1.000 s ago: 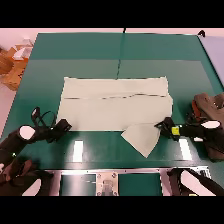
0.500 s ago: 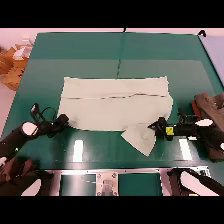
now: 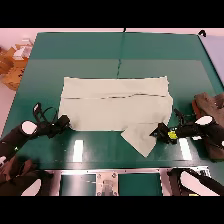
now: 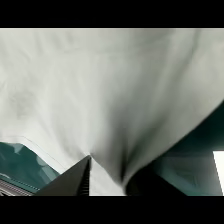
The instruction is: Fold the shirts.
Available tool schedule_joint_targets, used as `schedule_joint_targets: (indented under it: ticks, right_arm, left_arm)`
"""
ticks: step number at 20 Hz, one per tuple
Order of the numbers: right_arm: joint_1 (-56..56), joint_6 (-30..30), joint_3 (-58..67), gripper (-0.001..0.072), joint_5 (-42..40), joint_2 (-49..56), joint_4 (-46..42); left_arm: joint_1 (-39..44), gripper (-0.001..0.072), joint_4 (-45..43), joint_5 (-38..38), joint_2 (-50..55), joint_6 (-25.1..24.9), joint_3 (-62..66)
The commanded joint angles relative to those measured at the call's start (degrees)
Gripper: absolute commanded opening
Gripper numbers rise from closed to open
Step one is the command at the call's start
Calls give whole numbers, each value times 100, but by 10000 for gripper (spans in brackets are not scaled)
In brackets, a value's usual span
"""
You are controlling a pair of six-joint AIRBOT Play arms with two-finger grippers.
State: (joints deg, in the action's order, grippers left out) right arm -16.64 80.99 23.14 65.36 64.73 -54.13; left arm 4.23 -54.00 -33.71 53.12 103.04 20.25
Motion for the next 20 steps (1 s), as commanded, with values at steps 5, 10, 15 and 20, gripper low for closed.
schedule_joint_targets:
  ticks: [5, 10, 15, 20]
  right_arm:
    - [4, -44, 243, 18, 243, -234, 50]
    - [4, 256, 461, 17, 704, -619, -205]
    - [4, 717, 728, 17, 1338, -1276, -498]
    - [7, 796, 1744, 18, 1375, -1257, -479]
  left_arm:
    - [-4, 22, -866, -769, 4, -127, 592]
    - [-4, 22, -2109, -2201, 4, -7, 1309]
    - [-4, 22, -2249, -3200, 7, -404, 1644]
    - [-4, 22, -2249, -3226, 59, -614, 2297]
